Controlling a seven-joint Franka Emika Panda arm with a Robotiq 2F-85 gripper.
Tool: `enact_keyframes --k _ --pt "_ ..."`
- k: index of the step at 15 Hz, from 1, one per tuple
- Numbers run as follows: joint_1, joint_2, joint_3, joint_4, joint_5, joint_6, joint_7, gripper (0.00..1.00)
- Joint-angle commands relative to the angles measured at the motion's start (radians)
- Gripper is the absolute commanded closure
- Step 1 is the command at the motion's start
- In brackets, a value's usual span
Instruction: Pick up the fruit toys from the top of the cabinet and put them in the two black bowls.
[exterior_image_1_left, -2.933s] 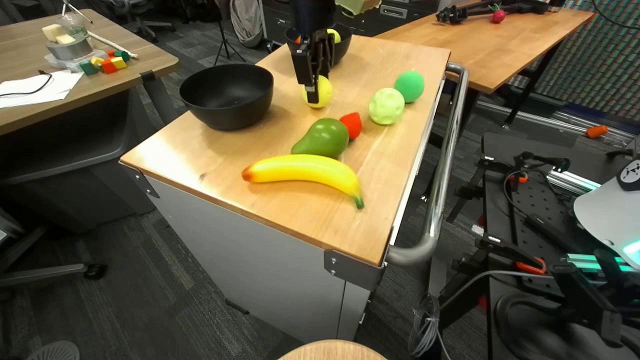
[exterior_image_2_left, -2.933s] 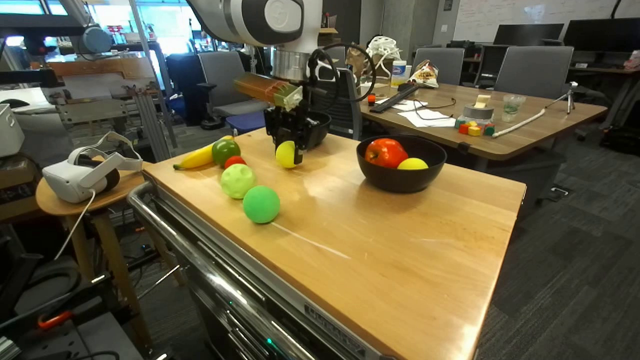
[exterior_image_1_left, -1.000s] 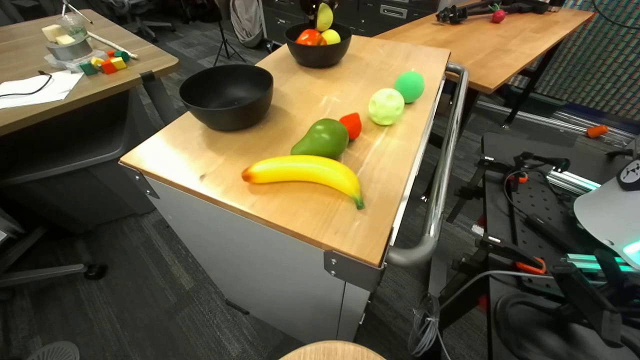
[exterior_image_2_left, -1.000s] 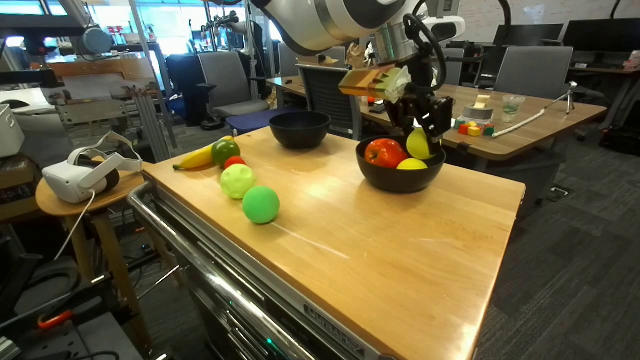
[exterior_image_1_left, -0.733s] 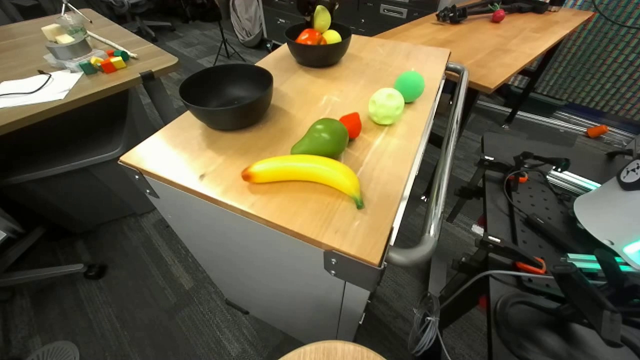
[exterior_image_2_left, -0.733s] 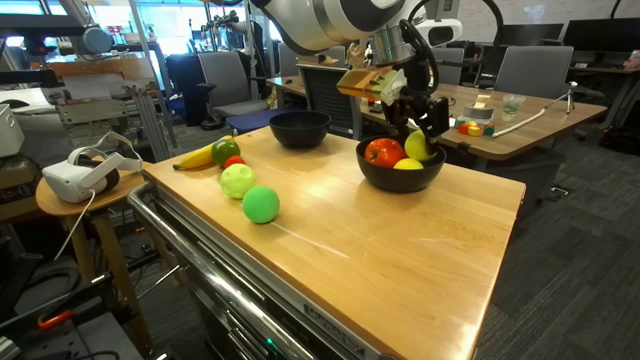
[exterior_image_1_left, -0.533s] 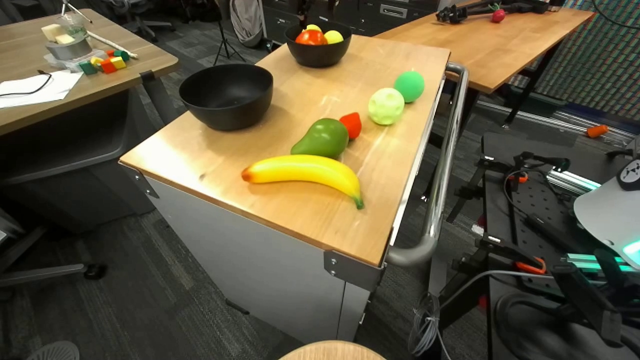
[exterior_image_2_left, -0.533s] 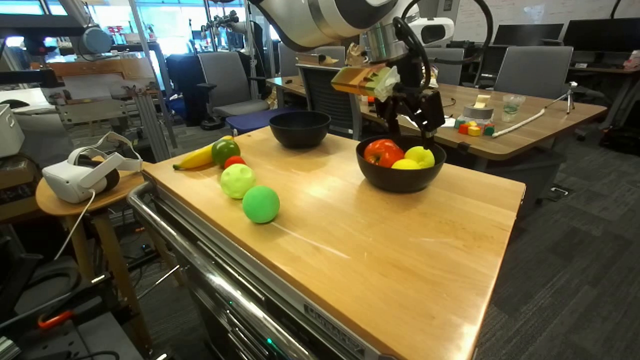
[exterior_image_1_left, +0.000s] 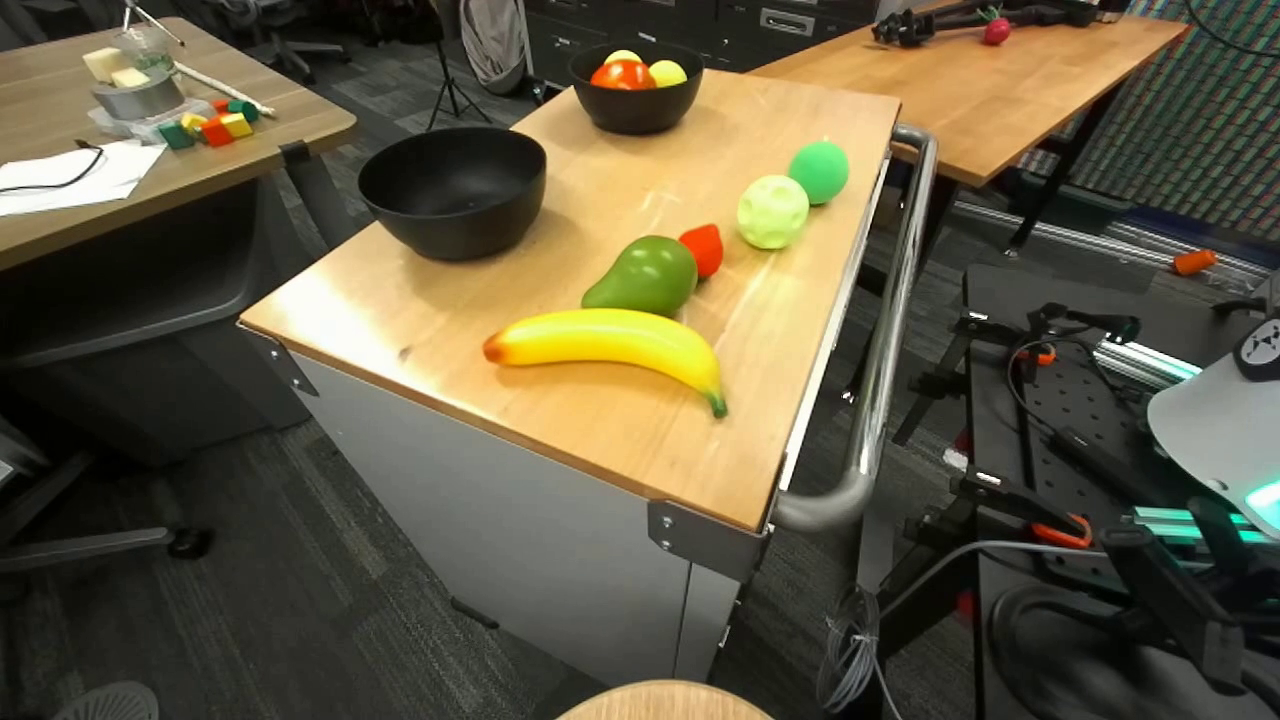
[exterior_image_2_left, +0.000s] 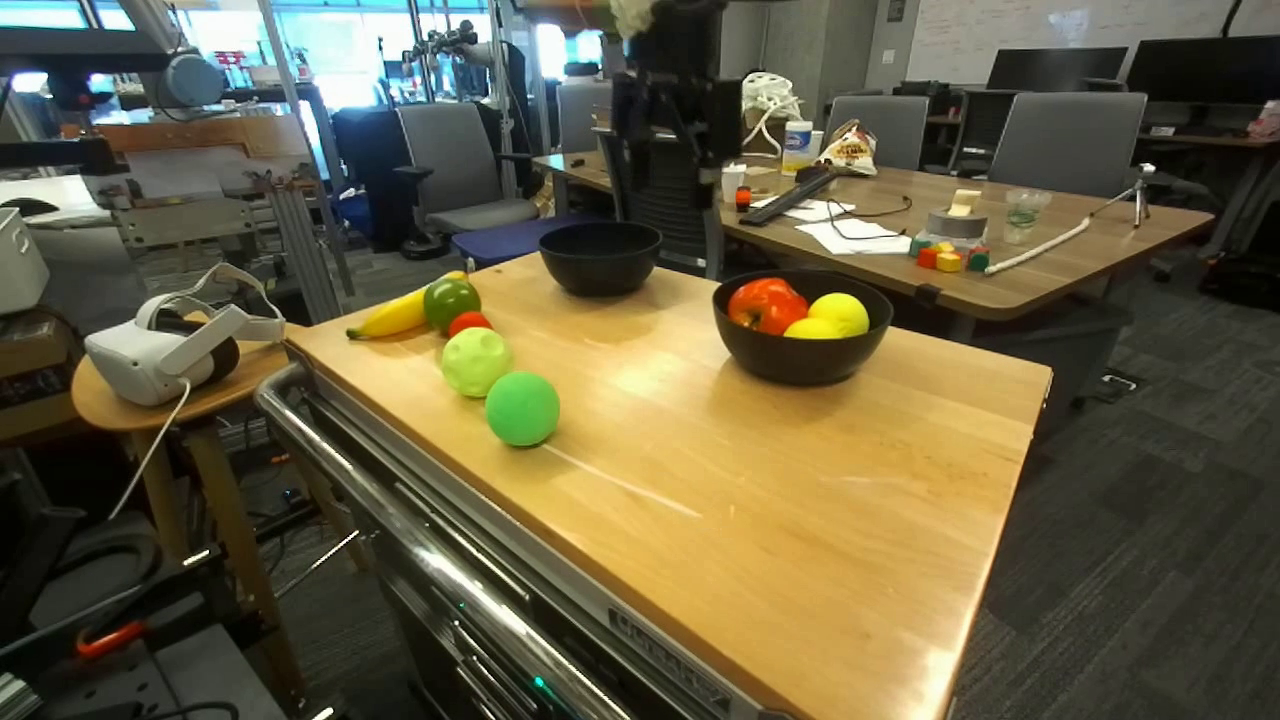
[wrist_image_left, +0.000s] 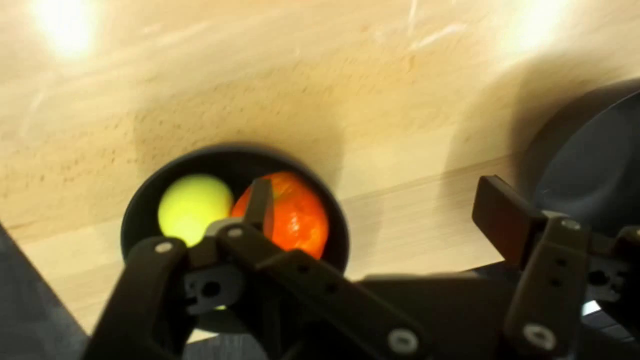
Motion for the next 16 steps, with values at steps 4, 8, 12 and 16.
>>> enact_keyframes --k 4,8,12,16 --pt "0.01 -0.294 0.004 -0.211 0.216 -0.313 0.001 0.0" --pt "0.014 -0.292 0.008 -0.248 0.193 -0.263 0.01 0.0" --pt "0.022 -0.295 0.015 -0.305 0.202 -0.224 0.019 0.0" --pt "0.032 -0.268 0.028 -0.343 0.171 -0.166 0.016 0.0"
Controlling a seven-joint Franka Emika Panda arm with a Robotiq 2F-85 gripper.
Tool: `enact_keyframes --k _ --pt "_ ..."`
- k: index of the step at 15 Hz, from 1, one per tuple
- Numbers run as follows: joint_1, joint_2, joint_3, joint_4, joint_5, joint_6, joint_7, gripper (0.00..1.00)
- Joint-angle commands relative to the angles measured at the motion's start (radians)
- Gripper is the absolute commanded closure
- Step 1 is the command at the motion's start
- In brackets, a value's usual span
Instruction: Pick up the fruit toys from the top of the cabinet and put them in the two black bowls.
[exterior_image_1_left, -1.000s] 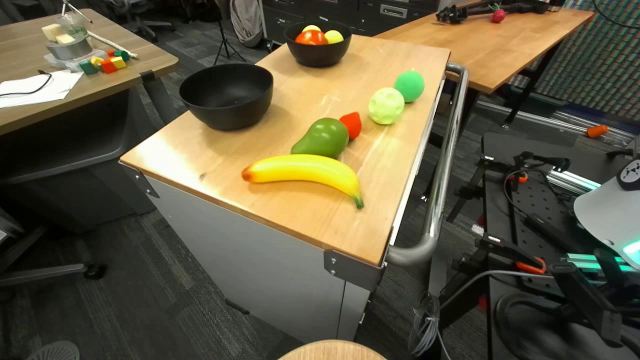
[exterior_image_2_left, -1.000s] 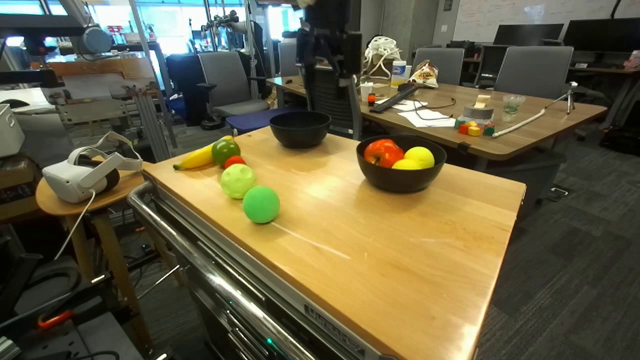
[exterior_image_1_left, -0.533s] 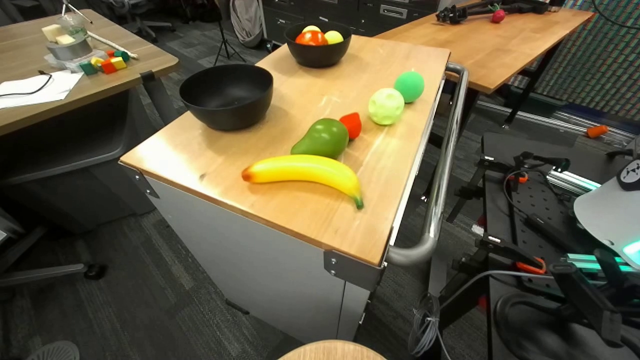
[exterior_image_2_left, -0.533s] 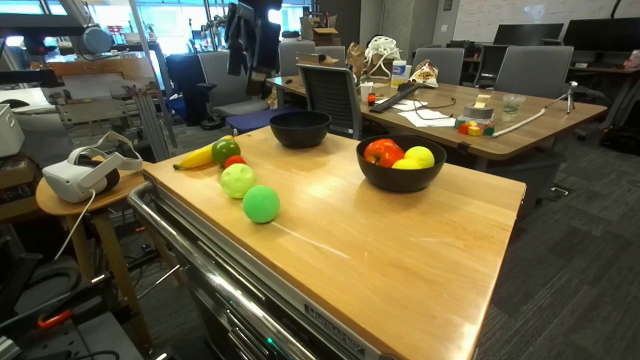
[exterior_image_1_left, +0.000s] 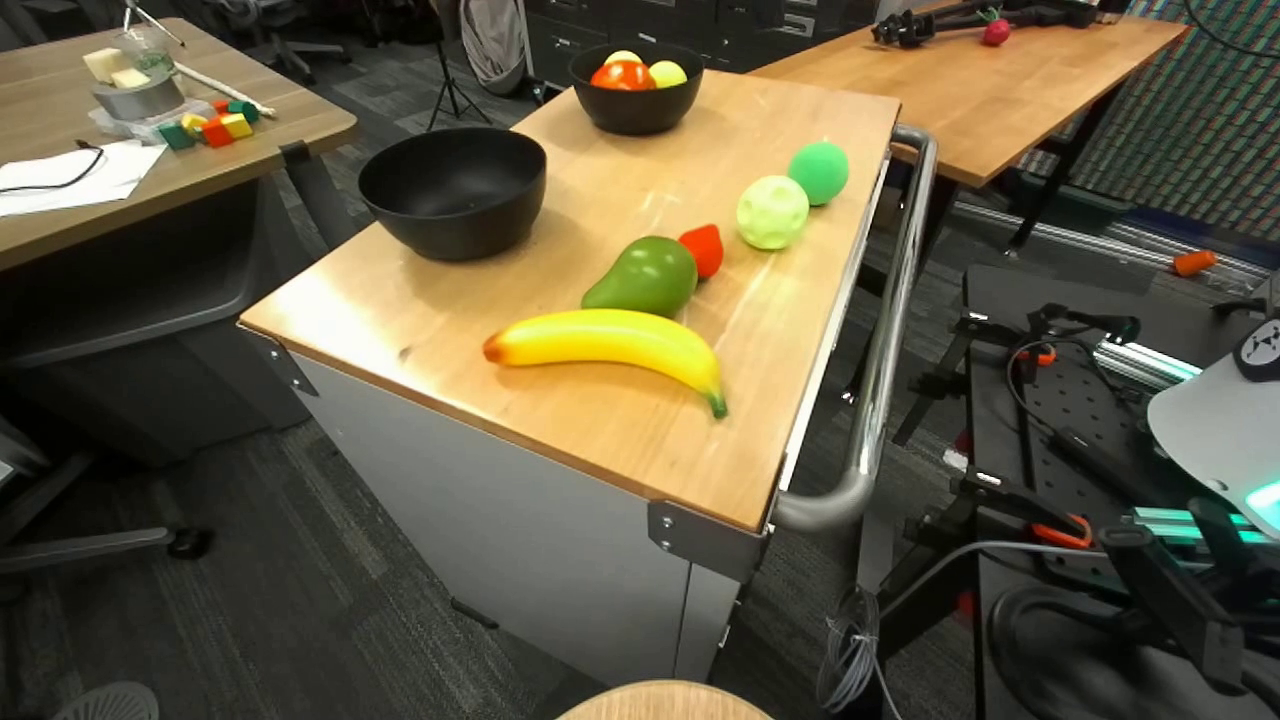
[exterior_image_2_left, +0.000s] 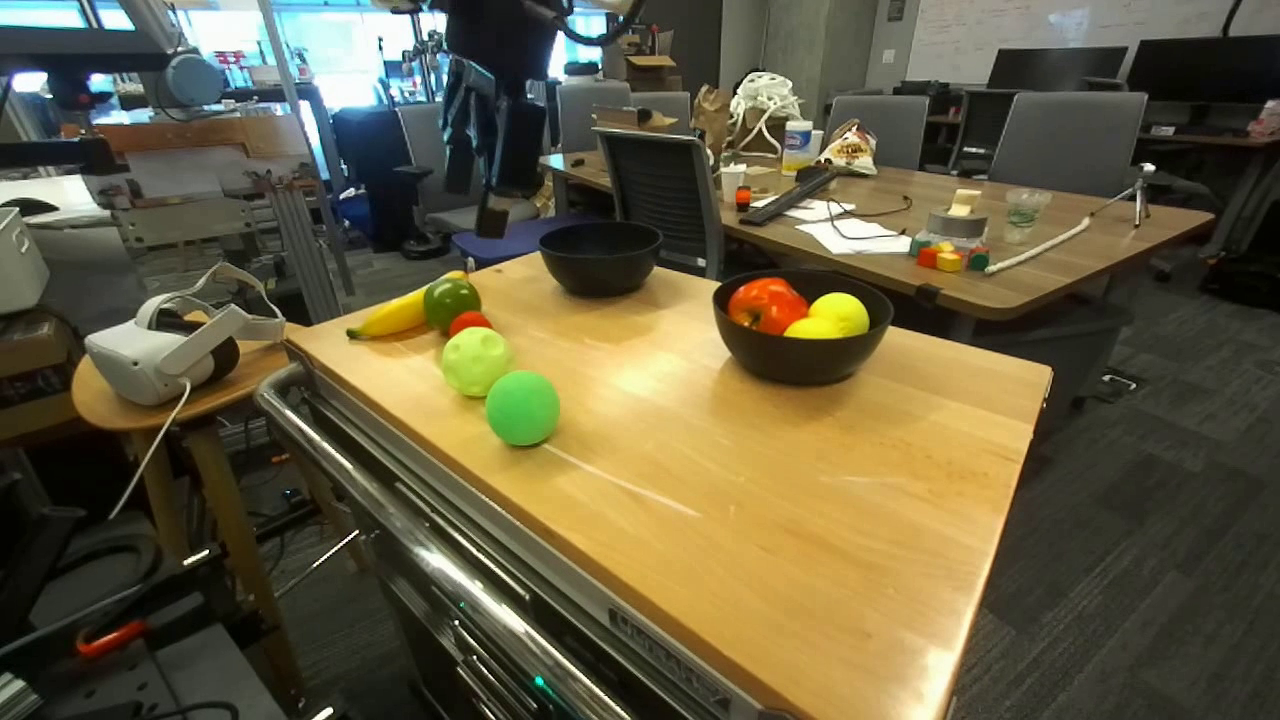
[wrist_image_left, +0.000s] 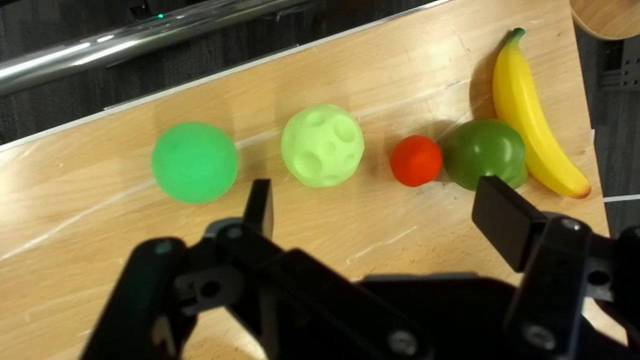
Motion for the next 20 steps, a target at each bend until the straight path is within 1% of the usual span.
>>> enact_keyframes --k 1,5,8,12,16,20 --pt "0.018 0.017 0.01 -0.038 -0.022 0.079 -0.008 0.0" --pt "0.039 0.058 0.022 -0.084 -0.029 0.179 -0.038 0.0" --pt "0.051 0.088 0.032 -0.104 -0.056 0.212 -0.032 0.0" --pt "0.057 0.118 0.032 -0.119 -0.089 0.223 -0.019 0.0" --pt "0.056 0.139 0.031 -0.137 -0.076 0.26 -0.027 0.0" --pt "0.052 0.181 0.027 -0.125 -0.076 0.322 -0.017 0.0"
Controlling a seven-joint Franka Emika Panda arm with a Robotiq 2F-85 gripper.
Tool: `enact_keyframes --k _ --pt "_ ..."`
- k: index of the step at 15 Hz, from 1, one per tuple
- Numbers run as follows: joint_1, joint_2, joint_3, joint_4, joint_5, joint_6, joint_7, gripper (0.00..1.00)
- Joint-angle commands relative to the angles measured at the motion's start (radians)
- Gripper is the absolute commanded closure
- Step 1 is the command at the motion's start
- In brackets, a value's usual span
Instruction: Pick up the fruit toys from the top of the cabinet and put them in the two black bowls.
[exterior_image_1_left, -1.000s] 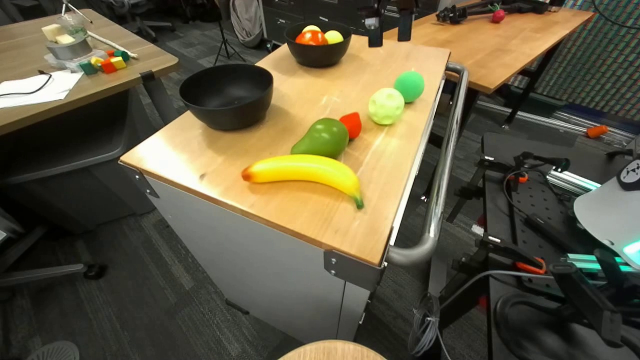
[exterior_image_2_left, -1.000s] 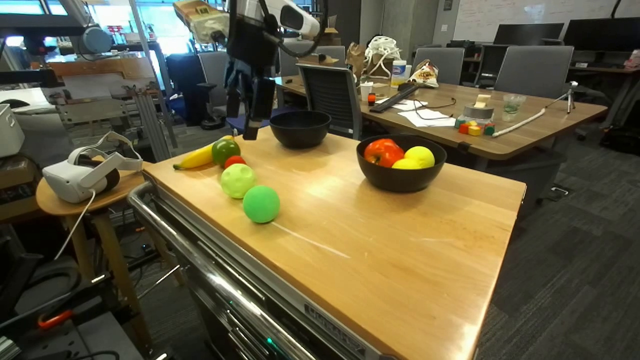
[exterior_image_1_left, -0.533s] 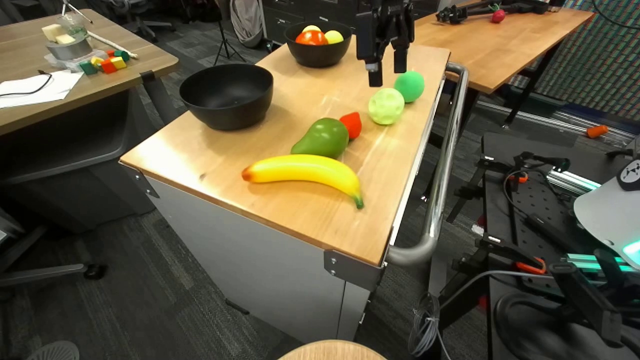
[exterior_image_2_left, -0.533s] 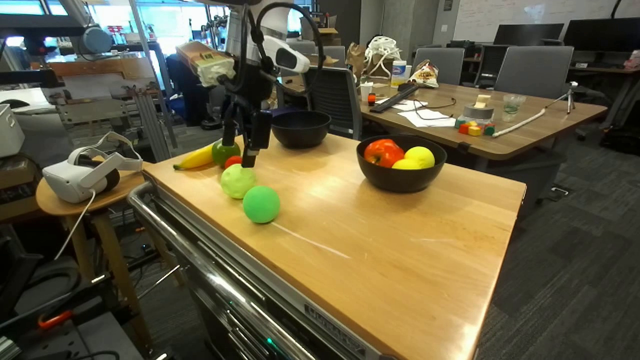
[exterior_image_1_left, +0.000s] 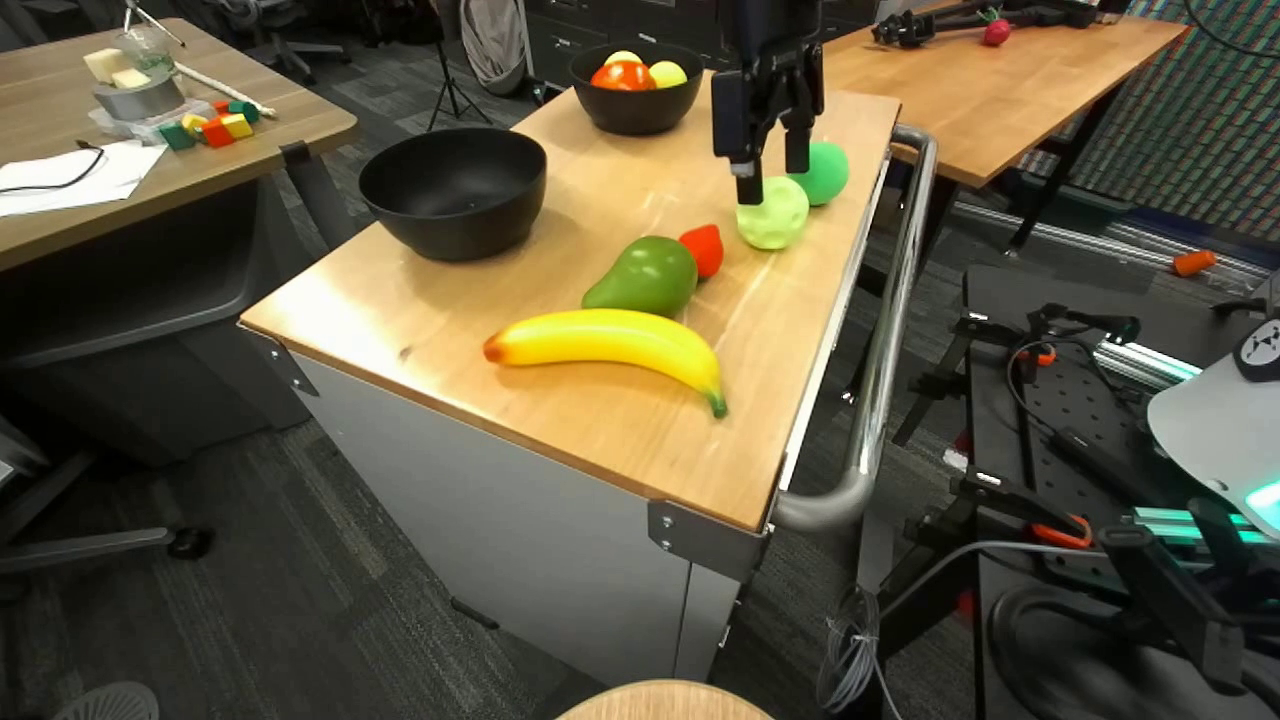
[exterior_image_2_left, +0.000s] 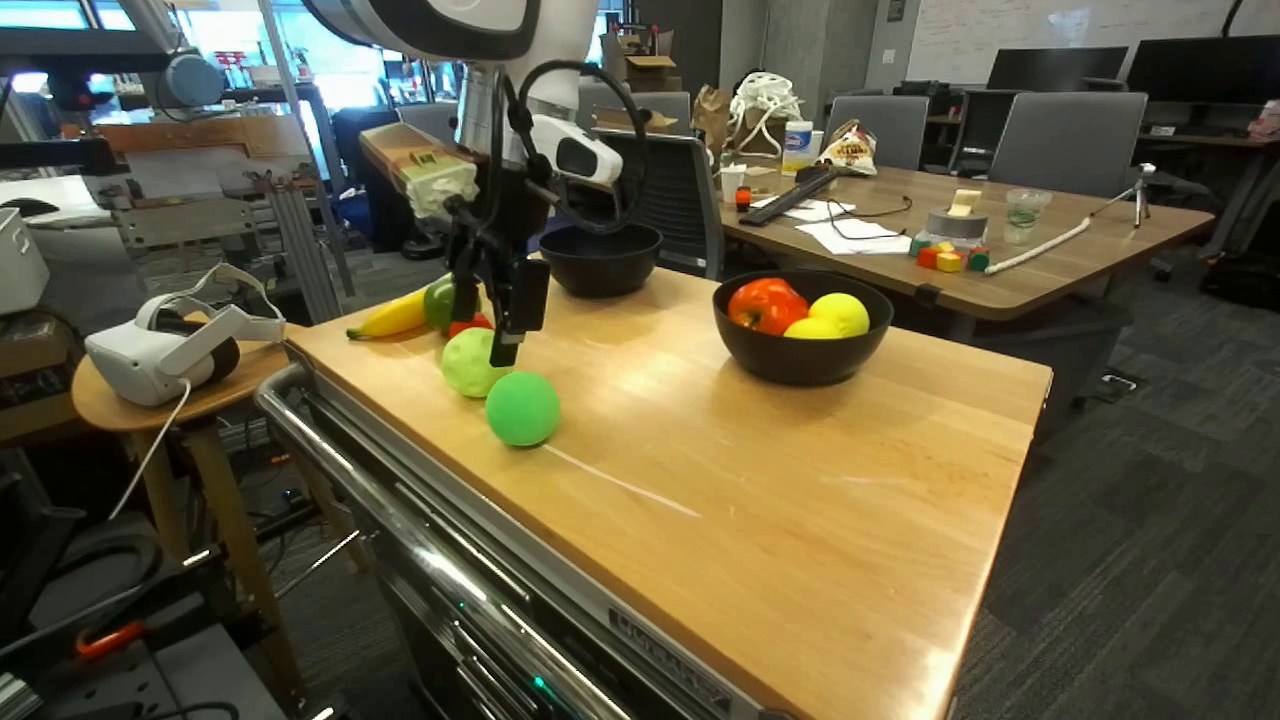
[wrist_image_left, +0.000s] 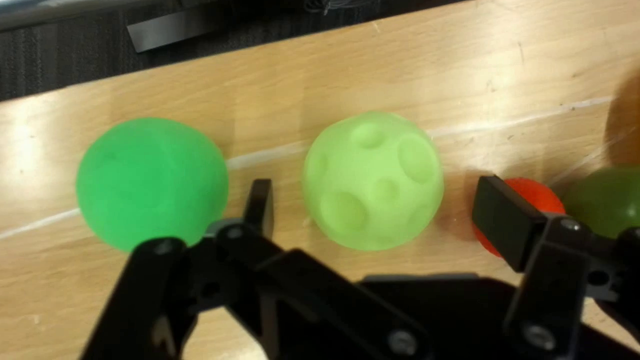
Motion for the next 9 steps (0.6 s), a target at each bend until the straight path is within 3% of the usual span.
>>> enact_keyframes --k 1,3,4,7,8,9 --pt "-0.002 0.04 -0.006 0.011 -0.001 0.076 0.019 0.0" --pt "-0.005 0.066 -0.012 0.021 0.003 0.092 0.028 0.0" --pt "-0.007 0.075 -0.014 0.024 0.004 0.091 0.031 0.18" --pt "-0.012 0.095 -0.019 0.044 0.012 0.035 0.05 0.33" --pt "-0.012 0.093 -0.019 0.049 0.018 0.021 0.052 0.33" --pt "-0.012 0.091 -0.019 0.052 0.018 0.008 0.055 0.21"
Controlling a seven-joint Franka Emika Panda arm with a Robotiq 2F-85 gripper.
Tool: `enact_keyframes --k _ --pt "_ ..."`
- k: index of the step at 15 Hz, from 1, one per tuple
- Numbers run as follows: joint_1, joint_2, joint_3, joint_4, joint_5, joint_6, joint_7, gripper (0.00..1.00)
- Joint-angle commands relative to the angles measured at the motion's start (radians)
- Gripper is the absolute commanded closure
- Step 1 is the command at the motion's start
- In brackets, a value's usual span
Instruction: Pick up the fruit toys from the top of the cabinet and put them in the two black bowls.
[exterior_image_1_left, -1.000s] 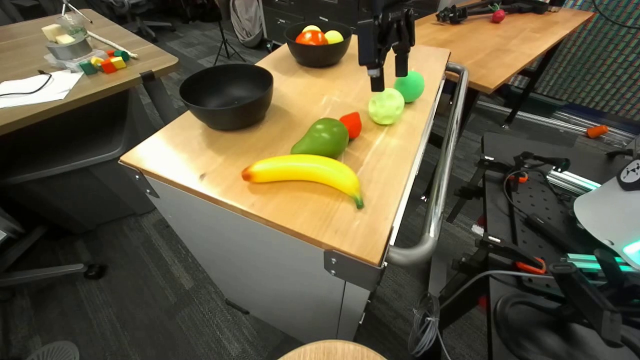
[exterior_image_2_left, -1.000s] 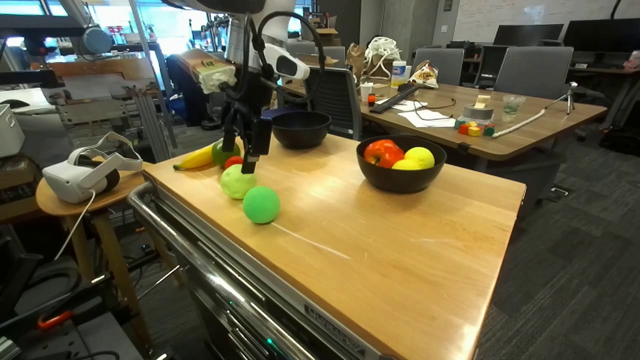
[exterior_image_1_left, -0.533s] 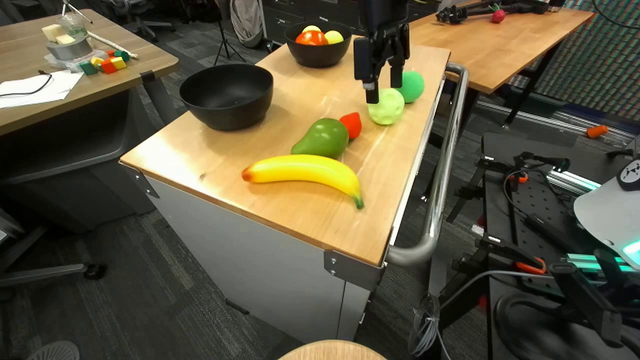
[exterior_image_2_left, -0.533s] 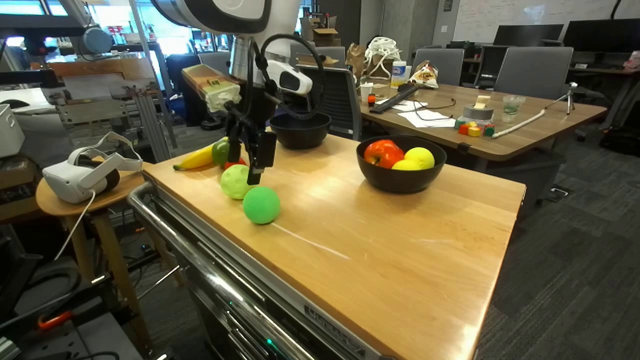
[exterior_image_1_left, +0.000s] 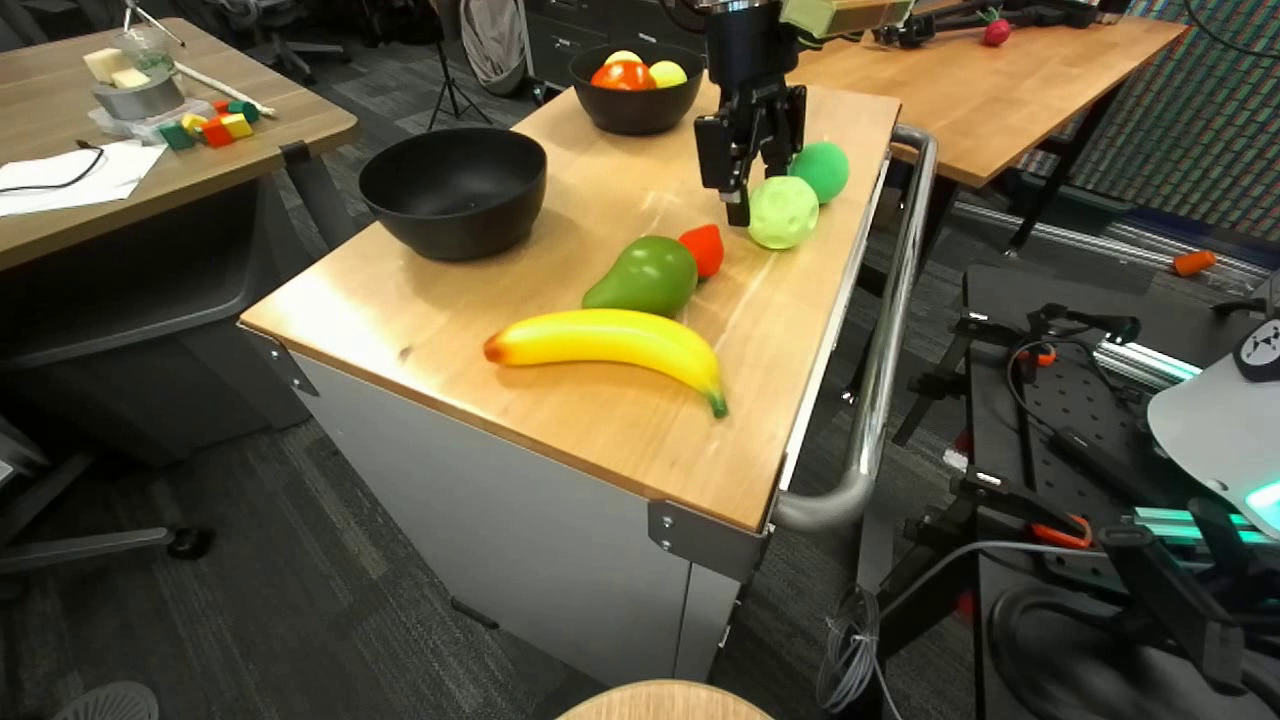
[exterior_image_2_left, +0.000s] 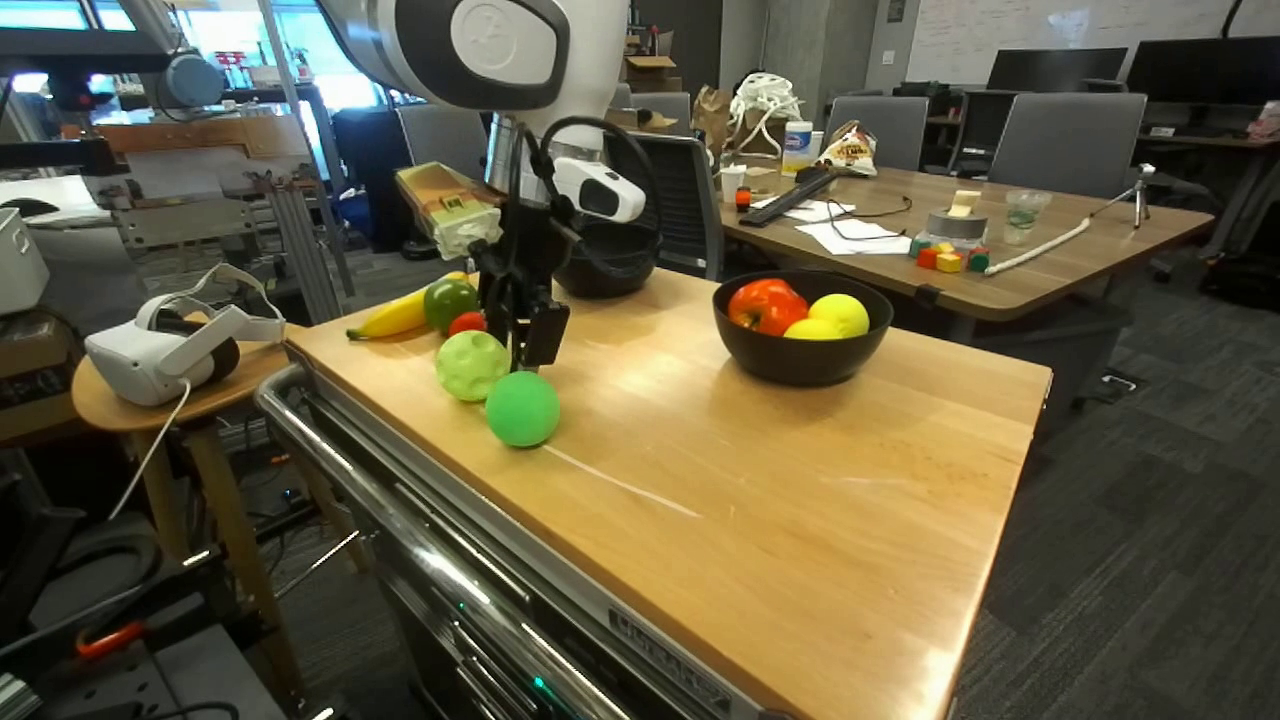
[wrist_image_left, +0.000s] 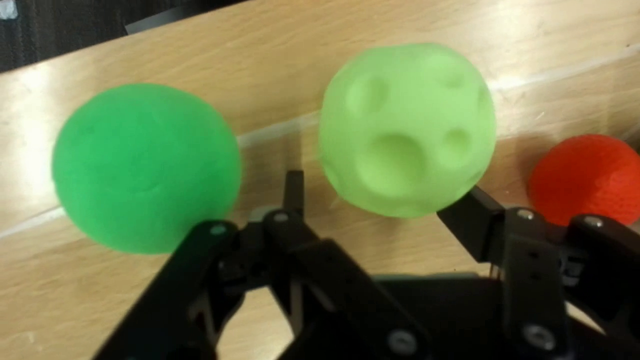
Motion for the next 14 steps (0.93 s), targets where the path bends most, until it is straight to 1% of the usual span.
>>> enact_keyframes --k 1,3,4,11,12,13,14 --pt "-0.004 0.006 -0.004 0.034 0.014 -0.069 0.016 0.1" --pt "-0.003 0.003 -0.003 0.04 0.015 -0.103 0.018 0.02" --pt "-0.001 0.002 -0.003 0.041 0.008 -0.119 0.02 0.0" --pt "0.005 -0.001 0.004 0.04 0.014 -0.198 0.015 0.0" --pt "0.006 -0.001 0.006 0.037 0.016 -0.207 0.013 0.04" --pt "0.007 -0.002 0.008 0.037 0.015 -0.215 0.012 0.25" --pt "0.008 -0.002 0.009 0.037 0.014 -0.221 0.011 0.28"
